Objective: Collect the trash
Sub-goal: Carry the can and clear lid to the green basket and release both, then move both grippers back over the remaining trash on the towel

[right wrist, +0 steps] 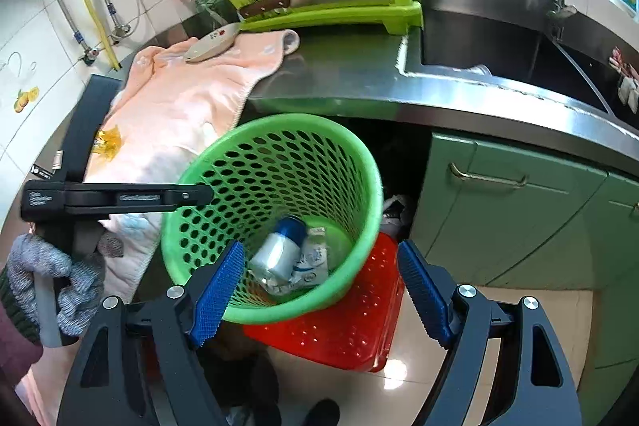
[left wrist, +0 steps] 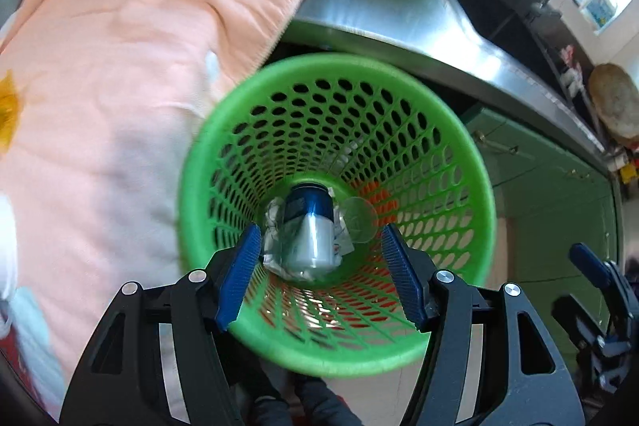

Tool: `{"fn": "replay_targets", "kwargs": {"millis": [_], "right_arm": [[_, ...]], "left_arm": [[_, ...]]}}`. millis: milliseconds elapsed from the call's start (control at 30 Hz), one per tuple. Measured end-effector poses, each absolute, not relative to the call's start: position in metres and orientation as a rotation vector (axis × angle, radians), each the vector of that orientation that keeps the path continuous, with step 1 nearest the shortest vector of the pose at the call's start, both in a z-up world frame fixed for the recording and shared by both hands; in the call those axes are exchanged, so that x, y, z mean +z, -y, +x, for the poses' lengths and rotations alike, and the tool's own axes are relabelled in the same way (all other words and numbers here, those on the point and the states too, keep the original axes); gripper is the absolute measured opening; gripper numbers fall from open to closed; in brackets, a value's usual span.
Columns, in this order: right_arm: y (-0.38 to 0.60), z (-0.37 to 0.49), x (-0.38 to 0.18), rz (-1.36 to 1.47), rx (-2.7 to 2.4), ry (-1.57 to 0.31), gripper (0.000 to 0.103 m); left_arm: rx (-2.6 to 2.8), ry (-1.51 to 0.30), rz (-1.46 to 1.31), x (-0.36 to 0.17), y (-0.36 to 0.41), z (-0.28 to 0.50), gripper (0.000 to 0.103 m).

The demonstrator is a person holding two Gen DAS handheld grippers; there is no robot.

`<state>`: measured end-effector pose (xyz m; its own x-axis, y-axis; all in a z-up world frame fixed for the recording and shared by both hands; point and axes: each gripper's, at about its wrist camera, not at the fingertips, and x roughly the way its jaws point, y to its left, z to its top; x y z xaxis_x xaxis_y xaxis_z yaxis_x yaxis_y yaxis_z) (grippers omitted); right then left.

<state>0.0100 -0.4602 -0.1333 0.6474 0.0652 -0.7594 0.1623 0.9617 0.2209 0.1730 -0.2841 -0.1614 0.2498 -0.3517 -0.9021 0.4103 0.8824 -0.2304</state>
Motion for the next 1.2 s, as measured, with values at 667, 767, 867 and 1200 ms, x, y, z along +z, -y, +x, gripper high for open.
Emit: {"fn": "replay_targets", "kwargs": {"millis": [667,767,867,1200], "right_arm": [[0.328,0.041,-0.092,0.185,0.189,-0.813,0.076],[0.302,0.049,-0.090,0.165,0.234,-0.815,0.076],[0.277,0.056,-0.088,0.147,0.275,-0.819,0.076],[0.213,0.071,-0.080,0.088,0.375,-0.822,0.076]], "left_arm": [[-0.272,-0.965,-0.104,-0.053,0.080,0.106,0.063],[-0.196,-0.937,-0.136,-0.046,0.038,0.098,0.063],[-0.116,-0.906,-0.162,-0.042,0.000,0.092,0.063],[0.143,-0.873,-0.218,-0.055,-0.106,0.097,0.063]]}}
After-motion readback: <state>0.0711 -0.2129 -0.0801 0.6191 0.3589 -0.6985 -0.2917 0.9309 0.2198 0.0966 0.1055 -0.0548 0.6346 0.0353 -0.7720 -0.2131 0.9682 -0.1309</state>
